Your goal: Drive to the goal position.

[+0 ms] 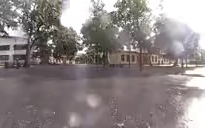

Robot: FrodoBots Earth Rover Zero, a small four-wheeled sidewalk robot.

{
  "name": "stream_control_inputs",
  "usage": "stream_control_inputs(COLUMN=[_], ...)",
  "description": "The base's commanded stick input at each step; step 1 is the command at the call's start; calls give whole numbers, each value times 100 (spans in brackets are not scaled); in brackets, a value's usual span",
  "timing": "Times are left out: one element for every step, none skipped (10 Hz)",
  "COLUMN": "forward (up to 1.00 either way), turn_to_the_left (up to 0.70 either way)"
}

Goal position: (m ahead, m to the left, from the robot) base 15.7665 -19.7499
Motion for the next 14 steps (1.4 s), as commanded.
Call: stream_control_inputs(forward=[85, 85, 85, 85, 85, 85, 85, 85, 85, 85, 85, 85, 85, 85], turn_to_the_left=[0, 0, 0, 0, -6, -27, -34, -34, -34, -34, -34, -34, -24, -7])
